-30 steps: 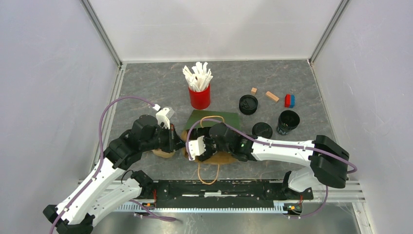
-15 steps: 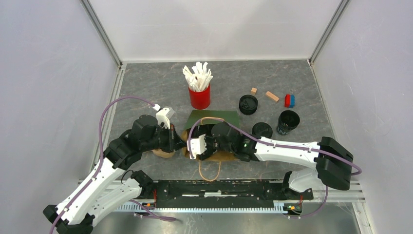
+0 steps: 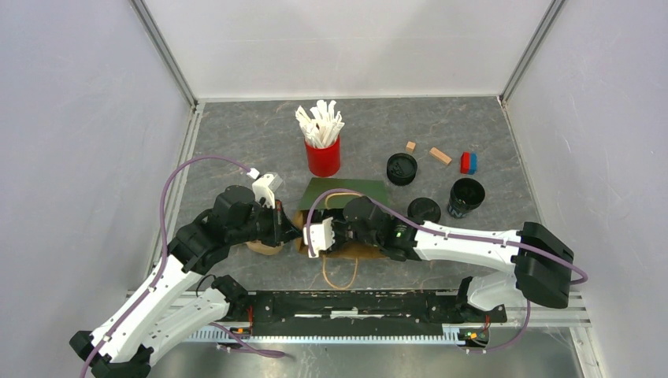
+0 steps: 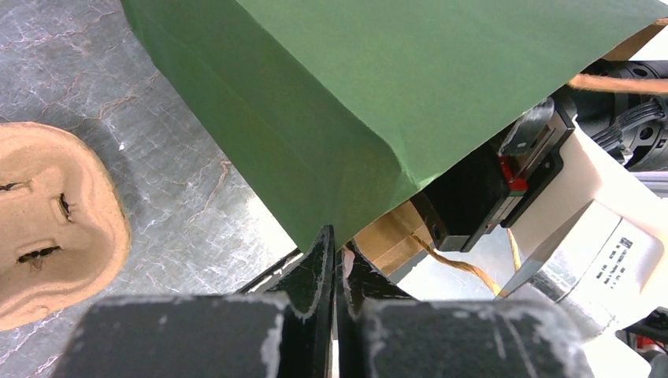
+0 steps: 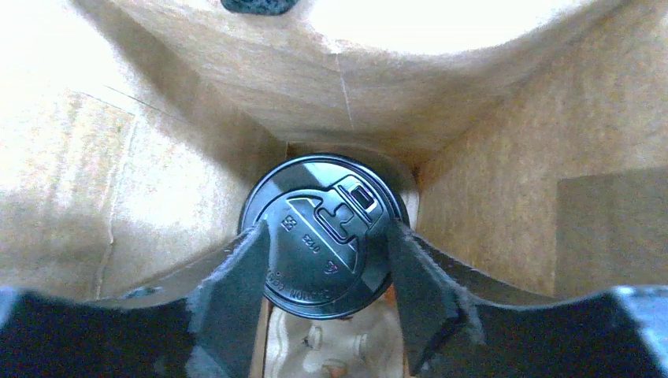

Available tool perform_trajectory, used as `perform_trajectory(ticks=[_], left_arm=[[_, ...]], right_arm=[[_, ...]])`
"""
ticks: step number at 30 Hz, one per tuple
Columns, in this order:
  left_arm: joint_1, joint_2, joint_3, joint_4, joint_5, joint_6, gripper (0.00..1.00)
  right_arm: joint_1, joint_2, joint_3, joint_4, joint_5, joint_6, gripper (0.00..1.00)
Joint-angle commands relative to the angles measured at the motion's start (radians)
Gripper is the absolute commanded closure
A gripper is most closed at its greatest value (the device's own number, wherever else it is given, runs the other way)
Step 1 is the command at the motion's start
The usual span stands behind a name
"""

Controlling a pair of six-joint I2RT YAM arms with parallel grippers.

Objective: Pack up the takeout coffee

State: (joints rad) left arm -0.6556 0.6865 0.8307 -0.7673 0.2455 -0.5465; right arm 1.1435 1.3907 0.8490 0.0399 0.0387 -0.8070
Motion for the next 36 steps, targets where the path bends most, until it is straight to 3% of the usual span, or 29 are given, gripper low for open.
perform_trajectory(ticks=[1,5,9,16,22,36], left_arm=[[0.004,-0.002,0.010,0.040,0.025,-0.035,0.98],[0.004,-0.002,0.012,0.042,0.025,-0.035,0.98],[0.004,0.000,0.013,0.042,0.026,-0.035,0.98],[0.004,-0.001,0.013,0.042,0.030,-0.035,0.98],[0.004,0.003,0.015,0.043,0.035,-0.034,0.98],[0.004,0.011,0.017,0.049,0.050,-0.032,0.98]], right_arm=[[0.002,-0.037,0.004,0.009,-0.036,0.020,0.41],[0.003,-0.030,0.003,0.009,-0.036,0.024,0.57],[0.003,-0.022,0.002,0.016,-0.066,0.026,0.61],[0.003,0.015,0.001,0.041,-0.064,0.026,0.76],[-0.001,0.054,-0.002,0.084,-0.025,0.026,0.81],[-0.028,0.104,-0.014,0.144,-0.017,0.032,0.82]])
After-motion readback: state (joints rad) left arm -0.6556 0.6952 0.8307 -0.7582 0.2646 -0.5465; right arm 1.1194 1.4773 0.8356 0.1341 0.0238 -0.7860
